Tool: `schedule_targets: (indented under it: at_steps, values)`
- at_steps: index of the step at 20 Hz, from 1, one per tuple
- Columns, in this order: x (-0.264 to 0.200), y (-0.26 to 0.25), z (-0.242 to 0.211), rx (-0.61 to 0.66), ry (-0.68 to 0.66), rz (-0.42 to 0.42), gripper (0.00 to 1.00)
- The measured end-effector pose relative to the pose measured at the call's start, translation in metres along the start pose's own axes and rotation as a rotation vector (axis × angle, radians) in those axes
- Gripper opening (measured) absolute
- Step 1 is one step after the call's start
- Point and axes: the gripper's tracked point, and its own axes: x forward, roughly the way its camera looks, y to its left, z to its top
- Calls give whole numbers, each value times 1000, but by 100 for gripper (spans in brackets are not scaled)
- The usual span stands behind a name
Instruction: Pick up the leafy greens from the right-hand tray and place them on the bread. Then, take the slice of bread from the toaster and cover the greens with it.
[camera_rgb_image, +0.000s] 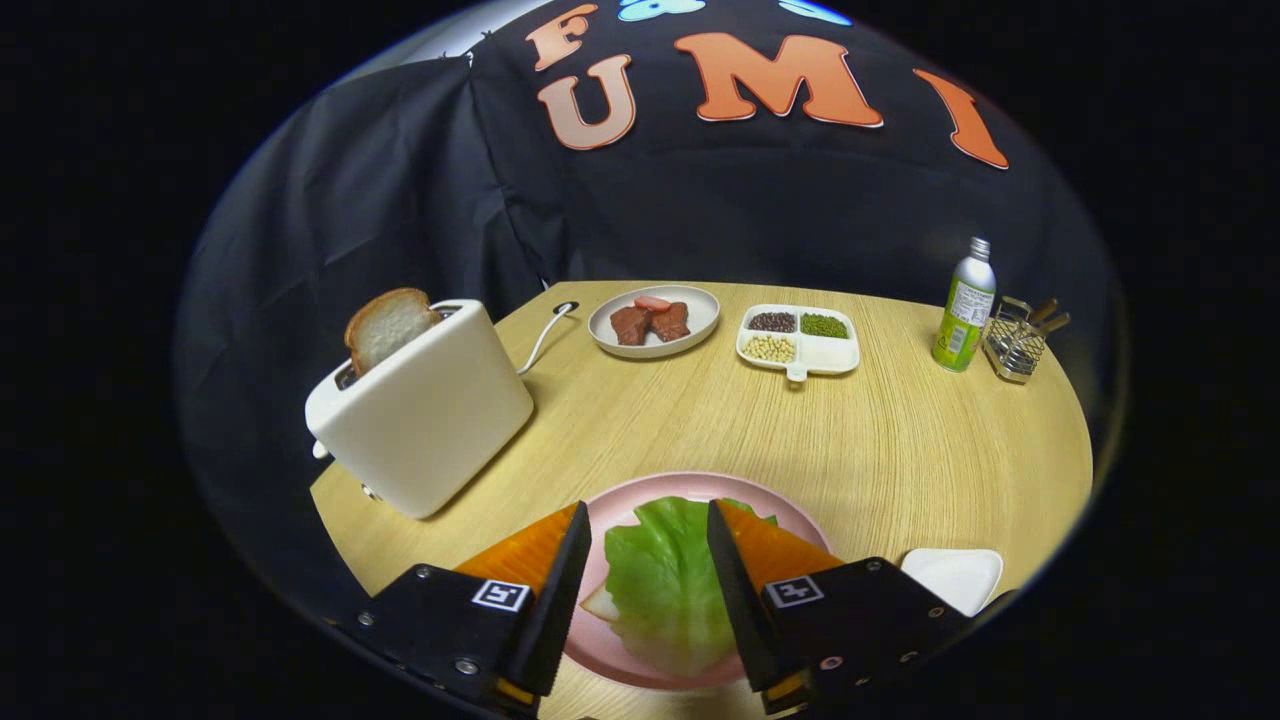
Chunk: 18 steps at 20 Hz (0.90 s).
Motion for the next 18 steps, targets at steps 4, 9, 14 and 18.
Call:
schedule_targets:
  at_steps: [4, 9, 14, 18]
  values:
    - [-4, 20, 36, 58, -15, 37, 80]
    - [-16, 51, 87, 81, -34, 80, 84]
    - [-19, 98, 126, 97, -12, 137, 92]
    - [-16, 133, 139, 115, 50, 183, 93]
